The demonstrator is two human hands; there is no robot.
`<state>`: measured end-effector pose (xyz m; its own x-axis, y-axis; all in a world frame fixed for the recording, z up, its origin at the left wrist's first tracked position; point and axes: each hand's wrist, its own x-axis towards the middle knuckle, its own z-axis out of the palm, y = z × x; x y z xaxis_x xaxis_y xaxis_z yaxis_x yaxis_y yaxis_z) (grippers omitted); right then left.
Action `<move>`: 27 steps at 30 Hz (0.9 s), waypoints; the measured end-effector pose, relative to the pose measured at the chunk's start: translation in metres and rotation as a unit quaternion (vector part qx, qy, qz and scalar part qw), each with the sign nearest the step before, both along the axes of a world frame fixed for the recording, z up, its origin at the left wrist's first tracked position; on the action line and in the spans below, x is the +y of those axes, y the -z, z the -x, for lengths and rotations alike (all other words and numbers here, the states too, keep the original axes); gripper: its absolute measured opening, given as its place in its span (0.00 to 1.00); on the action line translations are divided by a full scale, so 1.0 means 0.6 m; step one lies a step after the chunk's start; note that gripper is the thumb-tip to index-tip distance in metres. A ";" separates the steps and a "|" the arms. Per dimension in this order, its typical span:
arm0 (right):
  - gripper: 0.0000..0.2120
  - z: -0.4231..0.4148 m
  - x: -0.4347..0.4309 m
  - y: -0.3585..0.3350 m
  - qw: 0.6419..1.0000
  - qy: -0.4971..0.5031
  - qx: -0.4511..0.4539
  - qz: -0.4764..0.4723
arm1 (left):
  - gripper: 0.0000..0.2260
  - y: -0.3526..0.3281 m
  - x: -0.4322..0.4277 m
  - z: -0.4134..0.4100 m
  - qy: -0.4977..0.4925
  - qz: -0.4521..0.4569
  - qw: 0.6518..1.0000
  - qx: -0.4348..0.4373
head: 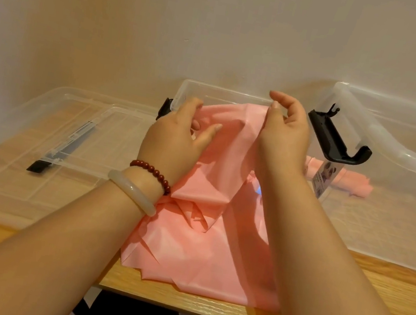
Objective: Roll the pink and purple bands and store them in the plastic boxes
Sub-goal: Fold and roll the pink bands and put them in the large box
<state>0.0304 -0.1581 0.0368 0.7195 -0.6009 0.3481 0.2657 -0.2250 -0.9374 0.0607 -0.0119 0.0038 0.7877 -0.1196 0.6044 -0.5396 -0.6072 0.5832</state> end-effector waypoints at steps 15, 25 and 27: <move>0.22 0.014 -0.021 0.004 0.991 0.029 0.052 0.120 | 0.15 -0.039 -0.006 0.000 0.078 0.219 0.967 0.106; 0.21 0.000 -0.030 -0.010 0.966 0.069 0.069 0.238 | 0.28 -0.083 0.009 -0.032 0.163 0.179 0.957 0.159; 0.22 0.019 -0.025 0.003 0.960 0.108 0.075 0.248 | 0.28 -0.088 0.004 -0.032 0.173 0.189 0.955 0.148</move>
<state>0.0188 -0.1733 0.0350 0.6608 -0.5291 0.5323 0.0336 -0.6876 -0.7253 0.0801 -0.0097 0.0566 0.8830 -0.2215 0.4137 -0.4484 -0.1383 0.8831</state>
